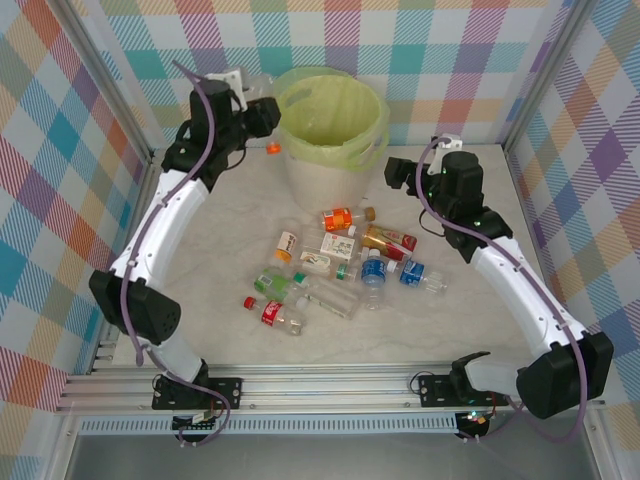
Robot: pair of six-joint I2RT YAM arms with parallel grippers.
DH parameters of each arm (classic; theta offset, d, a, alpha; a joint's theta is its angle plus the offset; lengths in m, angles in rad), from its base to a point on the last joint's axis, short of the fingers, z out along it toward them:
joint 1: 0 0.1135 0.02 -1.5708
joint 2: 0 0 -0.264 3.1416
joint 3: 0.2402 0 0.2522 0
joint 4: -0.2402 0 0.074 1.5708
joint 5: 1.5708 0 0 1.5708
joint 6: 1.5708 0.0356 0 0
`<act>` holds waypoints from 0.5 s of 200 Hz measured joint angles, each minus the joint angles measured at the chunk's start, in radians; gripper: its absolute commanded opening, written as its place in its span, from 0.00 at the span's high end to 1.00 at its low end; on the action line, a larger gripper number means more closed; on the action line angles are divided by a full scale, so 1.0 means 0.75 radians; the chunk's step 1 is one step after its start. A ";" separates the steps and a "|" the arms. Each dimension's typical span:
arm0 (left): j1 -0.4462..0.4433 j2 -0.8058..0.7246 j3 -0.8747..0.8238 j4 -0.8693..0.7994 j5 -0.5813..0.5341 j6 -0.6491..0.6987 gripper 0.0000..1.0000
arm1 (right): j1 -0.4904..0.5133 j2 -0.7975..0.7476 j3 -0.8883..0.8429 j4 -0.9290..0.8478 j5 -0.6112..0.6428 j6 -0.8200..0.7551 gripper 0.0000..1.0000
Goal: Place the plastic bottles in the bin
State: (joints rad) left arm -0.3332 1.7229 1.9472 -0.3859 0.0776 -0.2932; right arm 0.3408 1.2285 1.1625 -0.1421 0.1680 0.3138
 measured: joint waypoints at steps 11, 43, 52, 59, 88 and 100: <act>-0.030 0.088 0.140 -0.036 0.000 0.012 0.83 | 0.000 -0.012 -0.004 -0.001 0.002 0.000 0.00; -0.095 0.397 0.656 -0.262 -0.015 0.074 0.85 | 0.000 -0.047 -0.005 -0.002 0.008 -0.001 0.00; -0.107 0.499 0.835 -0.359 -0.023 0.097 0.85 | 0.000 -0.055 -0.005 -0.002 0.010 -0.003 0.00; -0.115 0.590 0.998 -0.440 -0.032 0.112 0.85 | 0.000 -0.061 -0.005 -0.003 0.011 -0.006 0.00; -0.130 0.849 1.425 -0.624 -0.061 0.173 0.83 | 0.000 -0.087 -0.013 -0.012 0.018 -0.010 0.00; -0.130 0.868 1.425 -0.673 -0.060 0.188 0.80 | 0.000 -0.100 -0.024 -0.013 0.021 -0.010 0.00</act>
State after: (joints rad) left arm -0.4309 2.3741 3.0158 -0.8906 0.0326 -0.1520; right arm 0.3408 1.1538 1.1442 -0.1516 0.1841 0.3061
